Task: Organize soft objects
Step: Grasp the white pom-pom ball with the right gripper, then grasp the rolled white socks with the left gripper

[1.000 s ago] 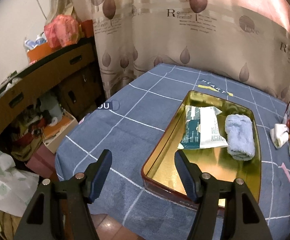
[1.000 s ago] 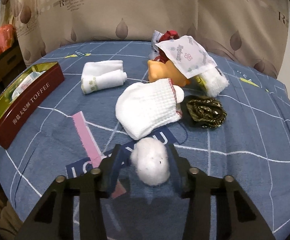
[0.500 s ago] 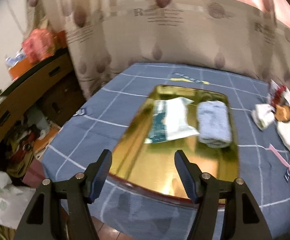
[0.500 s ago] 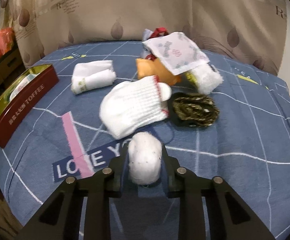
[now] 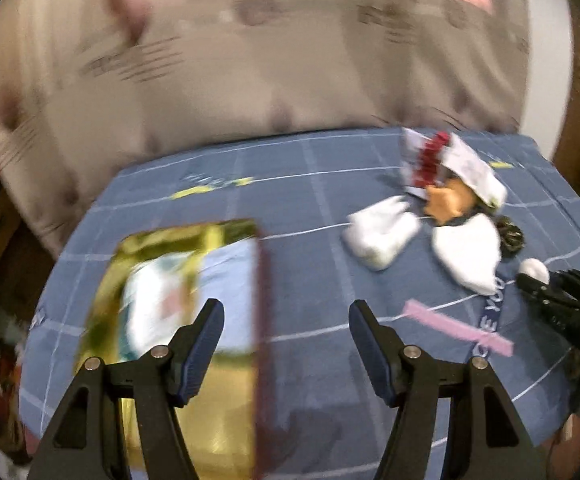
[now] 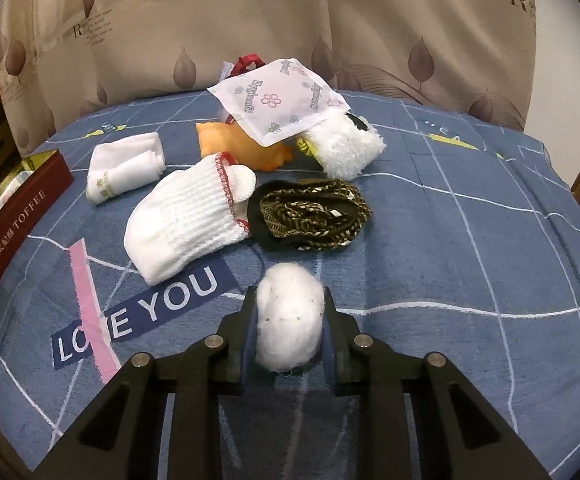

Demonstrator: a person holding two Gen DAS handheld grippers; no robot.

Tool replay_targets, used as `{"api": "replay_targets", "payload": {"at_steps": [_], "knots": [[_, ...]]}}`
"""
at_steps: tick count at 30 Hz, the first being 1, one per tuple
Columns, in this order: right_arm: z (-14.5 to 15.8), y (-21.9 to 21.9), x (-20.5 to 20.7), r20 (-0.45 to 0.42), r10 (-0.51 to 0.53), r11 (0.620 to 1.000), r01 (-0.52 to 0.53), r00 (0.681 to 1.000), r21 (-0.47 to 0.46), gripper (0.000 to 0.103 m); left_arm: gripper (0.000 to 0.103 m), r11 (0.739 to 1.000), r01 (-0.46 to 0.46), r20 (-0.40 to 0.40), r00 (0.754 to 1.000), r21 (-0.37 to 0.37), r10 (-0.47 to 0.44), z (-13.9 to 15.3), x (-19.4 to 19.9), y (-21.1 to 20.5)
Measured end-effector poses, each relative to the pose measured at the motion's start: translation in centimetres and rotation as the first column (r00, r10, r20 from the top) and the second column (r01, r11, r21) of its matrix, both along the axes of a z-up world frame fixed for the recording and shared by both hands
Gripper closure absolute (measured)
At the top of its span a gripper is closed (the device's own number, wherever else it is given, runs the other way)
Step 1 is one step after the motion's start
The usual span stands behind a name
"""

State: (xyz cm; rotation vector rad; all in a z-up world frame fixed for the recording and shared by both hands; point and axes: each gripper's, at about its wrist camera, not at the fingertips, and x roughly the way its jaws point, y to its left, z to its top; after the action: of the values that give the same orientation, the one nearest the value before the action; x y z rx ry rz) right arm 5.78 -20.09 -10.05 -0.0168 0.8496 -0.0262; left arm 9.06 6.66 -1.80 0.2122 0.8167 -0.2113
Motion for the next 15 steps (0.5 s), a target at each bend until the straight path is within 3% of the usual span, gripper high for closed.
{"api": "replay_targets", "payload": {"at_steps": [9, 15], "knots": [[0.0, -0.6, -0.1, 0.007, -0.006, 0.998, 0.006, 1.000, 0.055, 0.078, 0.036, 0.983, 0.181, -0.084, 0.980, 0.009, -0.180, -3.0, 4.8, -7.8], [0.0, -0.7, -0.1, 0.010, -0.007, 0.998, 0.007, 1.000, 0.066, 0.078, 0.036, 0.969, 0.219, -0.083, 0.974, 0.113, -0.211, -4.6, 6.9, -11.3]]}}
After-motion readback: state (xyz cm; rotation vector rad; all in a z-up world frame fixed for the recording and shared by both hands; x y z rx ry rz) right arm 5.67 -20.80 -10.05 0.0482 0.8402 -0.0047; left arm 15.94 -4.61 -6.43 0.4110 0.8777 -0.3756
